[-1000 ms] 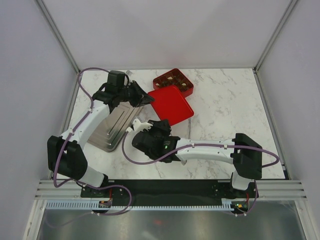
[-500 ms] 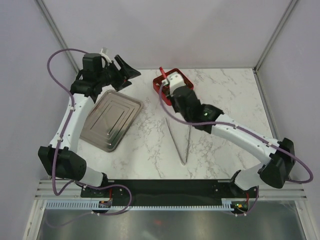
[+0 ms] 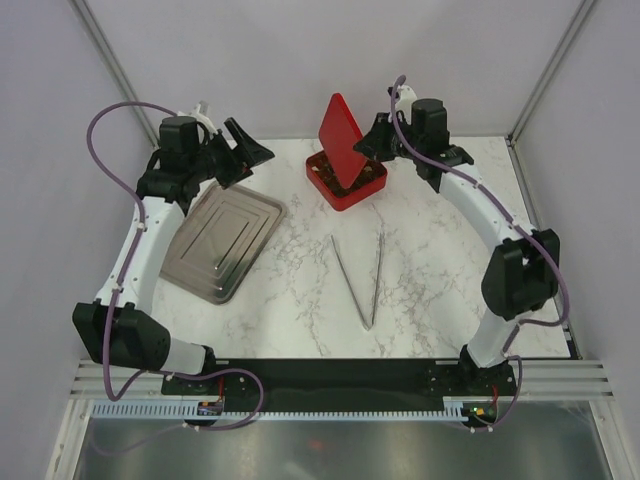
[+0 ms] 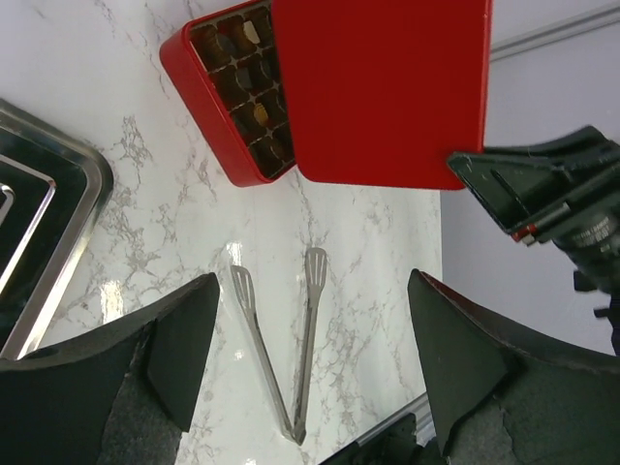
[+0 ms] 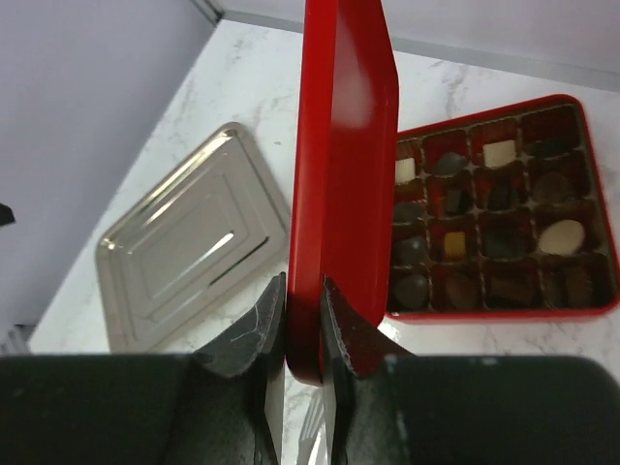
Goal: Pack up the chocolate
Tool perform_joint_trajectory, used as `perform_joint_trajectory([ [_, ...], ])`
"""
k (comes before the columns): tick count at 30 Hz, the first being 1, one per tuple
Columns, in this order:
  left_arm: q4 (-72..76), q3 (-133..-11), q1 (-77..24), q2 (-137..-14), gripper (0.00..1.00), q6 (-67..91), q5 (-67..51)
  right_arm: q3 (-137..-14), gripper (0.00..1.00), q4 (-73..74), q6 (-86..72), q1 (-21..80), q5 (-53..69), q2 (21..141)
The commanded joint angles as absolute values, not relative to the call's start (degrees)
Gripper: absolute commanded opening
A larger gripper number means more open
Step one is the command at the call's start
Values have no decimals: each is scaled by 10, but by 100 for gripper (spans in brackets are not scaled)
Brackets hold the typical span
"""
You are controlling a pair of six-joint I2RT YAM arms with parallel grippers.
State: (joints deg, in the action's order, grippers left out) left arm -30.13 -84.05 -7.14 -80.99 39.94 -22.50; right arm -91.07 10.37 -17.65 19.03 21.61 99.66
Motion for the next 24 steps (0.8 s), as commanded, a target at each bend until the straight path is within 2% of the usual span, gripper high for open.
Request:
perform_joint_trajectory([
  [1, -229, -815, -72, -794, 86, 366, -214, -968, 0, 13, -268, 156, 416, 1064],
  [7, -119, -759, -79, -838, 75, 394, -243, -1027, 0, -98, -385, 102, 524, 1177],
  [12, -59, -768, -108, -903, 67, 409, -252, -1023, 0, -346, -611, 65, 598, 1253],
  [16, -27, -790, -123, -965, 59, 431, -266, -1039, 0, -408, -673, 58, 621, 1289],
  [17, -21, -794, -124, -986, 50, 442, -269, -1041, 0, -410, -678, 55, 624, 1295],
  [19, -9, -806, -130, -1001, 45, 446, -266, -1043, 0, -431, -701, 51, 635, 1309],
  [24, -3, -837, -147, -1056, 20, 451, -242, -1061, 0, -450, -738, 48, 653, 1344],
])
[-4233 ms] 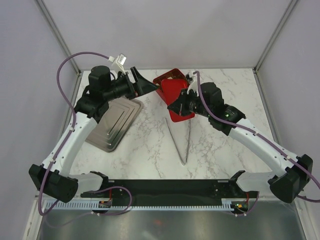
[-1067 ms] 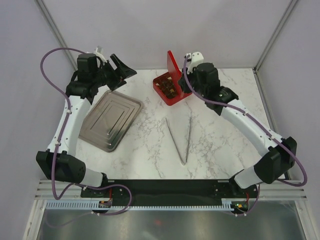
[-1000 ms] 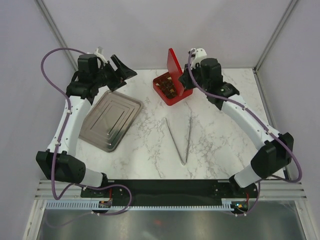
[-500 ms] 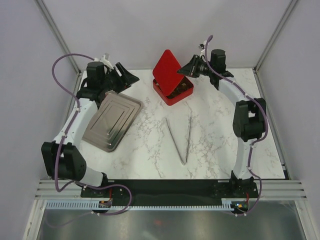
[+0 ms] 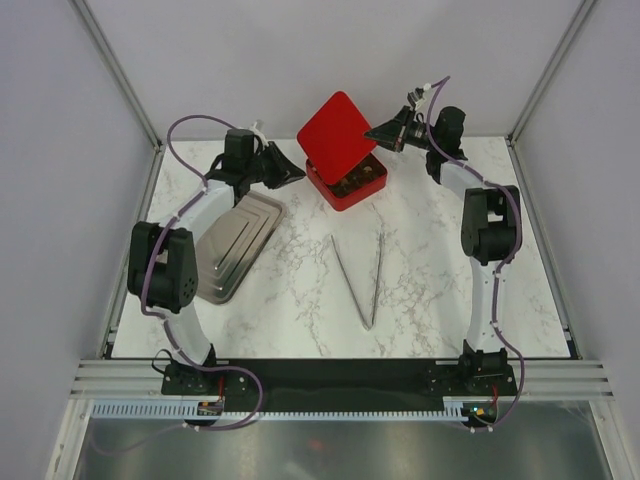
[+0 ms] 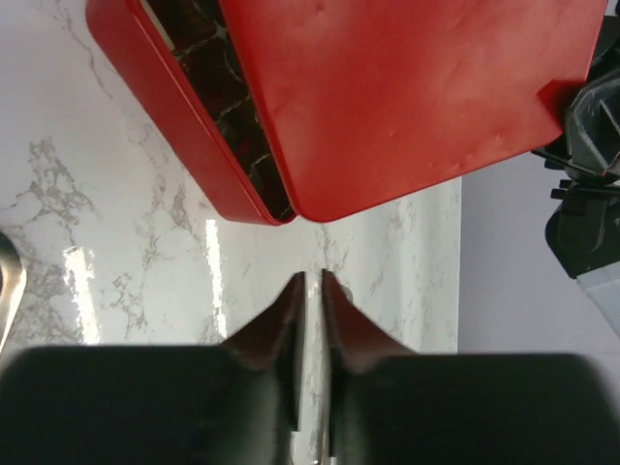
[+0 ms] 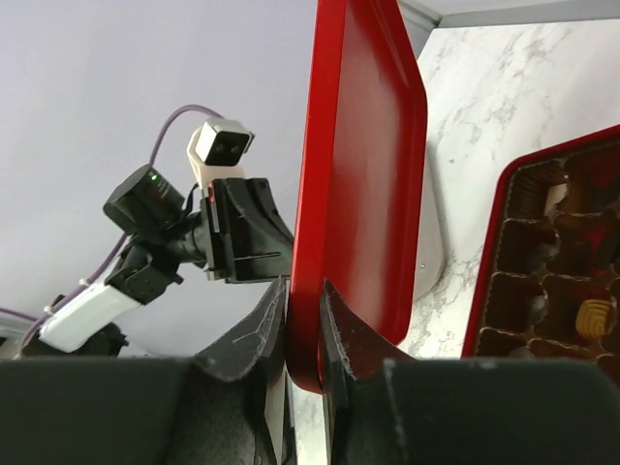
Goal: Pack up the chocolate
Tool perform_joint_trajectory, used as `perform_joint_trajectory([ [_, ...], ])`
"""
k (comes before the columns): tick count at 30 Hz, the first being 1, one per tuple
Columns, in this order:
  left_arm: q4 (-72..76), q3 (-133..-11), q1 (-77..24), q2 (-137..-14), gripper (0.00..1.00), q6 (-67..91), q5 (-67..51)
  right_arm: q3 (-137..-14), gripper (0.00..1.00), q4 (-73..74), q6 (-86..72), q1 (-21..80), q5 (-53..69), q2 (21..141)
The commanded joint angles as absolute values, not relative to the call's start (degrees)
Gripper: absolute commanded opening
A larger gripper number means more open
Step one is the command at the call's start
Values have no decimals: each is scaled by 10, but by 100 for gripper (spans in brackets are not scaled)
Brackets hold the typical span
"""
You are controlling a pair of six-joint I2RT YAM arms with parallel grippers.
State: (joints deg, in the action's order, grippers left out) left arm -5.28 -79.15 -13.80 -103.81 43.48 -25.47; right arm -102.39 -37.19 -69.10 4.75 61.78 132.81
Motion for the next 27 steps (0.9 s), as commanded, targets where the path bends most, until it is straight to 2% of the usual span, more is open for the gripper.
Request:
perform_joint_trajectory([
  [1, -2, -844, -149, -1066, 7, 456, -242, -1063, 0, -450, -750, 48, 657, 1349],
  [2, -3, -849, -149, -1075, 3, 459, -242, -1064, 0, -449, -753, 47, 658, 1353],
  [14, -2, -884, -171, -1162, 2, 462, -202, -1070, 0, -368, -715, 34, 667, 1405],
  [27, -3, -903, -179, -1201, 2, 462, -193, -1107, 0, -355, -722, 8, 668, 1466],
])
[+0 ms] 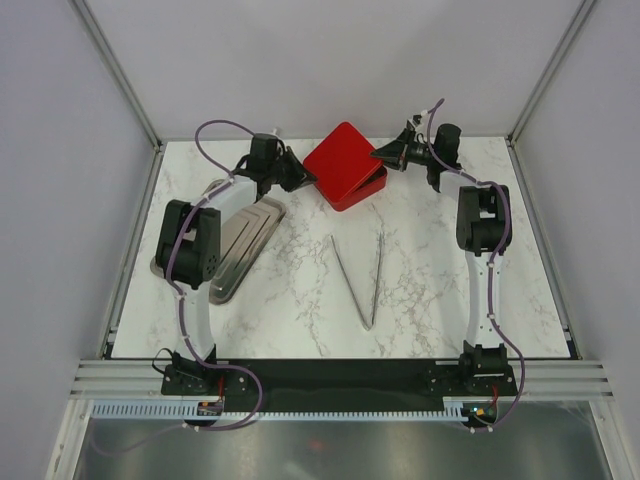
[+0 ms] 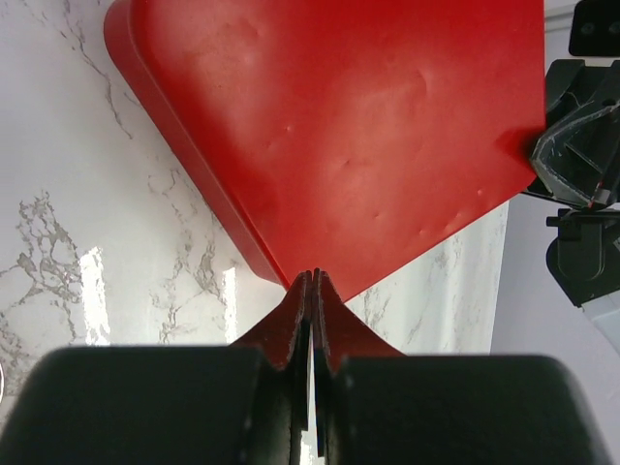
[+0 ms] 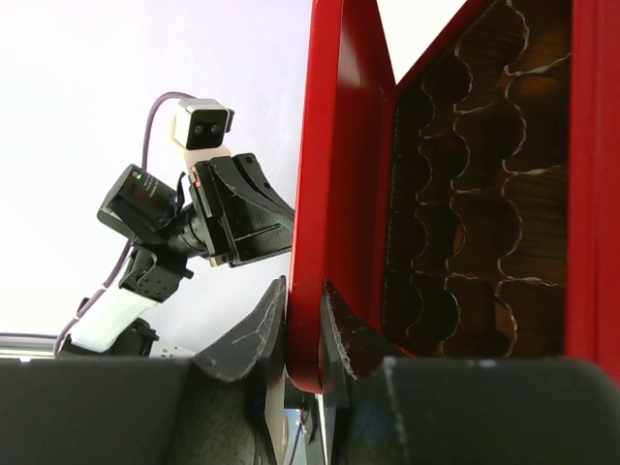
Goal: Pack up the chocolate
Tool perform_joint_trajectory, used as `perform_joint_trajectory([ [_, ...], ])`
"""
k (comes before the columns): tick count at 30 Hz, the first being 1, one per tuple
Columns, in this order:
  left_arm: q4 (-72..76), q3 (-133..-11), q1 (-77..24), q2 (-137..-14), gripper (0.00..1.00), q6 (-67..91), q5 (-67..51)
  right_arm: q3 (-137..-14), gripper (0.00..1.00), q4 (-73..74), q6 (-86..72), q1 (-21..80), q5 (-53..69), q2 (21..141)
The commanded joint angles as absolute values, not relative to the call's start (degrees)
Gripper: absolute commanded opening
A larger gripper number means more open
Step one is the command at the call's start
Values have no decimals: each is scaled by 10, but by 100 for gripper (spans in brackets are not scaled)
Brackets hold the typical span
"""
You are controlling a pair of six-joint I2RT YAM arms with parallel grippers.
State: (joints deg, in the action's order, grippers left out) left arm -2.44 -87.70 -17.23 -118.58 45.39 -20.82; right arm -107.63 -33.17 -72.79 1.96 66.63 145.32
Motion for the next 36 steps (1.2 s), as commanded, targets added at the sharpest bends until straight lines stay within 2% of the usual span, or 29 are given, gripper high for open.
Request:
perform_joint_trajectory([
  [1, -3, -904, -179, -1203, 2, 462, -193, -1111, 0, -356, -725, 8, 668, 1470],
  [3, -2, -905, -181, -1206, 2, 462, -193, -1117, 1, -362, -736, 4, 668, 1482],
  [7, -7, -908, -182, -1218, 8, 469, -188, -1123, 14, -367, -747, 4, 664, 1495],
  [10, -11, -916, -182, -1229, 8, 470, -191, -1132, 21, -361, -745, 4, 662, 1504],
  [20, -5, -952, -189, -1260, 8, 466, -201, -1138, 25, -331, -726, -20, 653, 1508],
  [23, -3, -961, -190, -1273, 8, 468, -210, -1141, 29, -316, -719, -20, 652, 1508],
  [30, 12, -976, -193, -1287, 9, 472, -220, -1137, 46, -282, -688, -27, 639, 1499],
  [36, 12, -995, -194, -1299, 9, 477, -226, -1140, 51, -147, -582, -42, 599, 1478],
])
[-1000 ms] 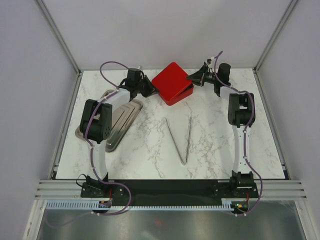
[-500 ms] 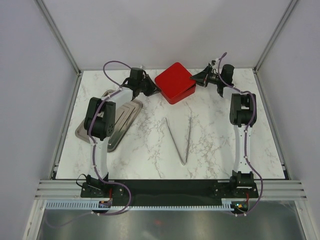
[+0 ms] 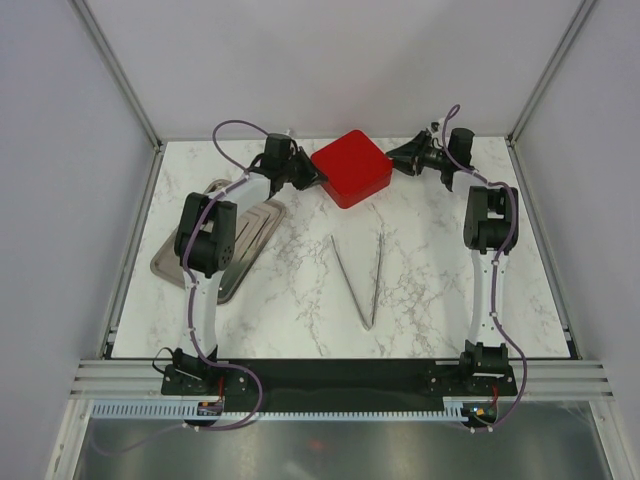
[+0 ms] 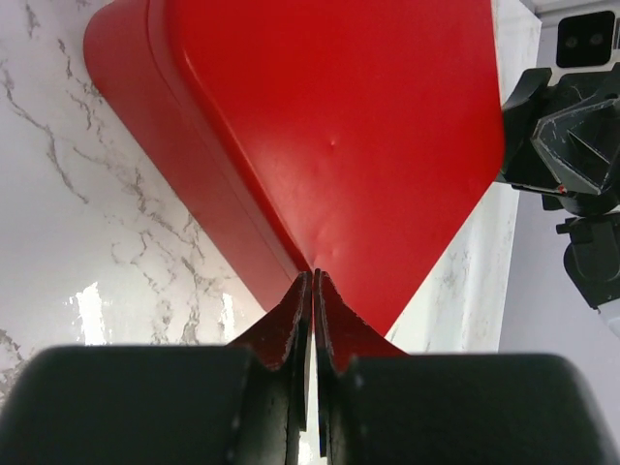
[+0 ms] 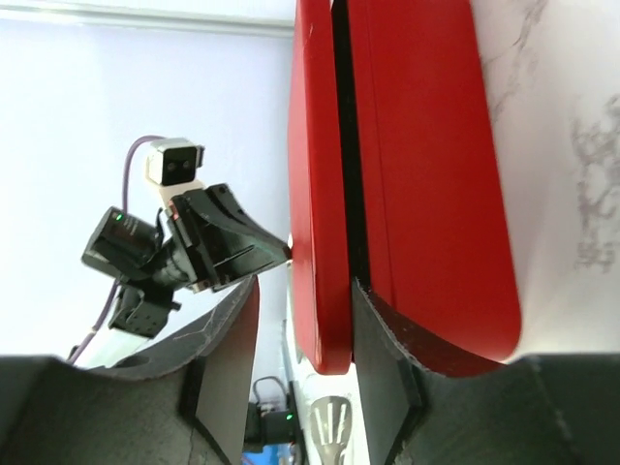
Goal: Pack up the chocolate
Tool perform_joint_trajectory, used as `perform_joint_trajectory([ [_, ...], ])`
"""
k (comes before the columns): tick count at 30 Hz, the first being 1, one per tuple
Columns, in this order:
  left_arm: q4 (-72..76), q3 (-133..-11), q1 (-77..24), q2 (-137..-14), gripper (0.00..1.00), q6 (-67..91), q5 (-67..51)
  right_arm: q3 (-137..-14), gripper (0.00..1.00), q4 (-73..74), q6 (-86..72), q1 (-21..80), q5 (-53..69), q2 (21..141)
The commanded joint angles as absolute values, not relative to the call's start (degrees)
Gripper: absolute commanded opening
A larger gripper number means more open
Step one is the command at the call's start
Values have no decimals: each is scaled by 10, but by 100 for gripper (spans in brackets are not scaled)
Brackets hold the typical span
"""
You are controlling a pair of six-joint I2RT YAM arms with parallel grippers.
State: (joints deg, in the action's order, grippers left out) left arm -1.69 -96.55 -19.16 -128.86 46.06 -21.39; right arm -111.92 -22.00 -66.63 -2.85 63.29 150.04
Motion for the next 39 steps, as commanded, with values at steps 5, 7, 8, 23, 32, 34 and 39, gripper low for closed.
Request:
perform_joint_trajectory([
  [5, 12, -999, -195, -1304, 9, 481, -227, -1143, 53, -111, -557, -54, 582, 1464],
  [7, 12, -998, -195, -1304, 9, 482, -225, -1146, 54, -88, -536, -54, 570, 1459],
  [8, 12, -998, -196, -1303, 9, 482, -225, -1149, 54, -78, -527, -54, 566, 1456],
  [23, 12, -1003, -196, -1306, 10, 481, -220, -1169, 59, -17, -444, -35, 508, 1419],
  [32, 12, -1005, -199, -1308, 10, 476, -218, -1181, 63, 61, -372, -4, 447, 1400],
  [34, 12, -1004, -199, -1308, 10, 475, -218, -1165, 63, 85, -340, -3, 427, 1398],
  [39, 11, -996, -200, -1306, 10, 468, -214, -1136, 57, 158, -269, -3, 360, 1395],
])
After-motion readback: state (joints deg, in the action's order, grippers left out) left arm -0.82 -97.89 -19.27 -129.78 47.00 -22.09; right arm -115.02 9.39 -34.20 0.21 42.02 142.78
